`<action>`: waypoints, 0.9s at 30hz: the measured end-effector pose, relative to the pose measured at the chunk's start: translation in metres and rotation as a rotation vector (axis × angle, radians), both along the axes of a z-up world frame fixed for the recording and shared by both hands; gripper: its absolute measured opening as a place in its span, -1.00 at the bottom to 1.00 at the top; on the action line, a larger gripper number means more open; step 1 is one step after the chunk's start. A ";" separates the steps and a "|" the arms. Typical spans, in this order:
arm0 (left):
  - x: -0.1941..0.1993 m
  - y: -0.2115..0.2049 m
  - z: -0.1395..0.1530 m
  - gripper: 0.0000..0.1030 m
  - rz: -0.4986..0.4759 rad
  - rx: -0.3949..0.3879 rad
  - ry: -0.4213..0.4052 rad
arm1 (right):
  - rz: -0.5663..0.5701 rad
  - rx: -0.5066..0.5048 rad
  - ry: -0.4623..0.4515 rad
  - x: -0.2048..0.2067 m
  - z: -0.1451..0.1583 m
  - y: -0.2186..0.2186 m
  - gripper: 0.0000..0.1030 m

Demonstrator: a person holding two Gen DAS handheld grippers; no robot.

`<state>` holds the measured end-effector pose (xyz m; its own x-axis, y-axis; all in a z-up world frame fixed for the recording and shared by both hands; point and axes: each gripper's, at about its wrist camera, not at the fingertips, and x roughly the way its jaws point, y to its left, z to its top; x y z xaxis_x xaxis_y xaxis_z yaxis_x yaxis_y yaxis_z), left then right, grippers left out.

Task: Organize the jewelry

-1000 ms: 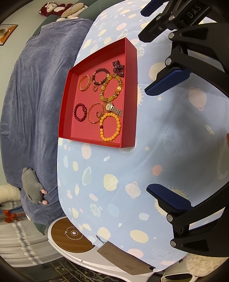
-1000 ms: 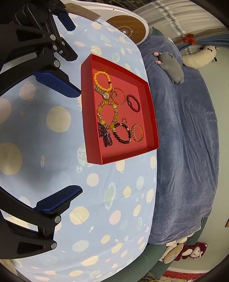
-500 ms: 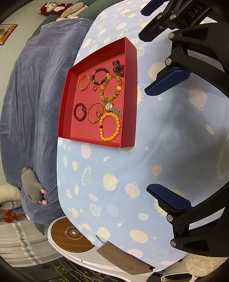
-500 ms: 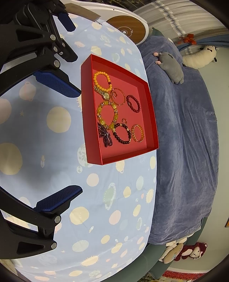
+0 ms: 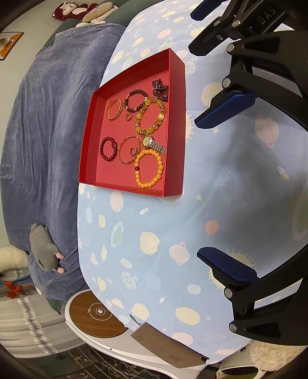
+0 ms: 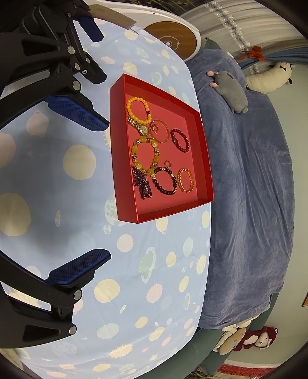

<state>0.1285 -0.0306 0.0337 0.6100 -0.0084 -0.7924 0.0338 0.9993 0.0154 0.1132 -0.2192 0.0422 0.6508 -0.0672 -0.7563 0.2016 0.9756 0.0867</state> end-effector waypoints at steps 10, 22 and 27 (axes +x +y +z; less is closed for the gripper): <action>0.001 0.000 0.000 0.85 0.001 -0.002 0.004 | 0.000 -0.001 0.000 0.000 0.000 0.000 0.87; 0.001 0.000 0.001 0.85 0.002 -0.002 0.006 | 0.000 0.000 -0.002 0.000 0.000 0.000 0.87; 0.004 0.001 0.002 0.85 -0.001 -0.003 0.010 | 0.001 -0.001 -0.001 0.000 0.000 0.000 0.87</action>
<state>0.1320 -0.0296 0.0356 0.6020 -0.0115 -0.7984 0.0352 0.9993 0.0122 0.1131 -0.2189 0.0423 0.6515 -0.0671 -0.7557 0.2005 0.9759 0.0862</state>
